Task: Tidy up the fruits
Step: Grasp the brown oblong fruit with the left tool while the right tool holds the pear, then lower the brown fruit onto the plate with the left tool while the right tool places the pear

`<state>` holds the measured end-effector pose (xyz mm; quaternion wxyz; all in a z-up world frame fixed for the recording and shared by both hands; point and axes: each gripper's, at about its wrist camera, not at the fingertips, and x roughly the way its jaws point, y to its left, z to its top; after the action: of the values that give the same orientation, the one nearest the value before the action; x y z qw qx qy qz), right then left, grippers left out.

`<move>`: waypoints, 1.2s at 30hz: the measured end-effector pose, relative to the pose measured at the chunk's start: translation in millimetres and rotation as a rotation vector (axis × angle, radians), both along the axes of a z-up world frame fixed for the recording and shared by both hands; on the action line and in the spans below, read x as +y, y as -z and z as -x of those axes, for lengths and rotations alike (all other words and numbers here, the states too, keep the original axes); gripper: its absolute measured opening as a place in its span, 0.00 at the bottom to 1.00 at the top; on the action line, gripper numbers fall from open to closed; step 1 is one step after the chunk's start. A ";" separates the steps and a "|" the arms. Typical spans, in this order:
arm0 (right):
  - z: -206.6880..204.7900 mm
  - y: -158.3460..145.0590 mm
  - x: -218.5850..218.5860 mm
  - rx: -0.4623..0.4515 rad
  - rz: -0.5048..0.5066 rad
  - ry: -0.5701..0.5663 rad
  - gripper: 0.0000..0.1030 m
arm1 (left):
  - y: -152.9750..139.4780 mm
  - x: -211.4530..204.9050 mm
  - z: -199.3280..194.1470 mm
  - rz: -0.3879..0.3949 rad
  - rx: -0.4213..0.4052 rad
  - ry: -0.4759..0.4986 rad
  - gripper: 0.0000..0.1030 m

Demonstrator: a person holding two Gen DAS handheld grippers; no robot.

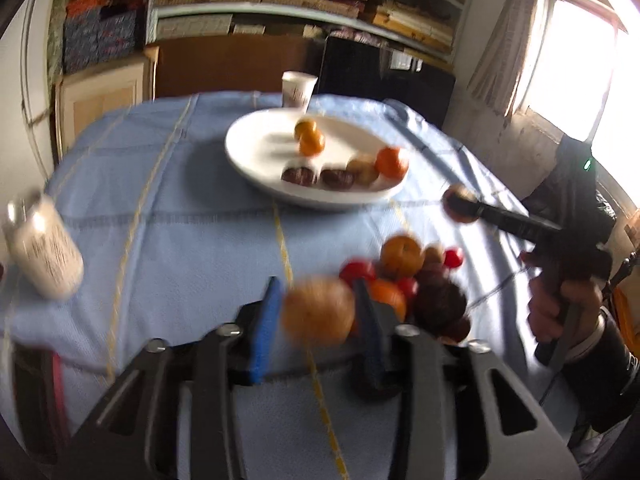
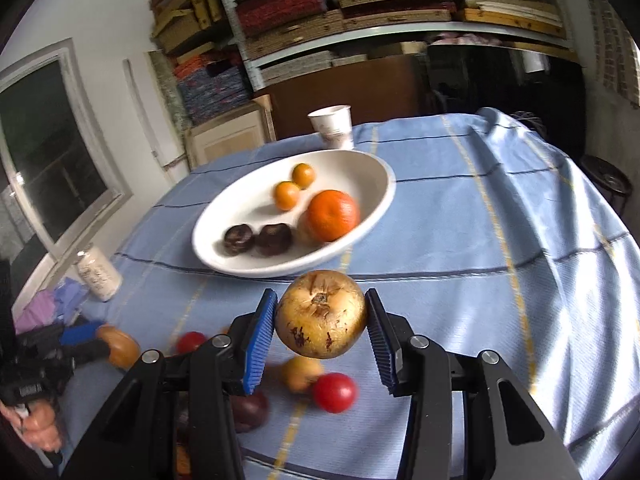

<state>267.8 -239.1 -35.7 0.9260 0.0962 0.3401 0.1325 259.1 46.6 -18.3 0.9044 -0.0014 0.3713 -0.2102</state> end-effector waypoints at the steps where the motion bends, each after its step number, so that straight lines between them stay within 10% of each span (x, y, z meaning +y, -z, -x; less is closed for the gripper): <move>1: -3.0 -2.1 4.6 -0.002 0.007 -0.011 0.44 | -10.4 -1.7 -4.7 -0.008 -0.023 0.000 0.32; 8: -22.4 -15.6 21.5 -0.020 -0.039 -0.047 0.44 | -41.8 -9.8 -54.2 -0.062 -0.047 -0.019 0.30; 26: -16.5 -15.3 -1.6 -0.014 -0.087 -0.013 0.44 | 36.0 -68.7 -81.9 -0.129 0.140 0.132 0.54; 36: -15.7 -13.8 2.3 -0.009 -0.069 -0.023 0.44 | 47.0 -90.2 -91.0 -0.176 0.161 0.181 0.49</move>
<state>283.4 -236.8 -21.9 0.9220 0.1235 0.3324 0.1554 350.2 -43.7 -65.3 0.8458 0.0946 0.4582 -0.2565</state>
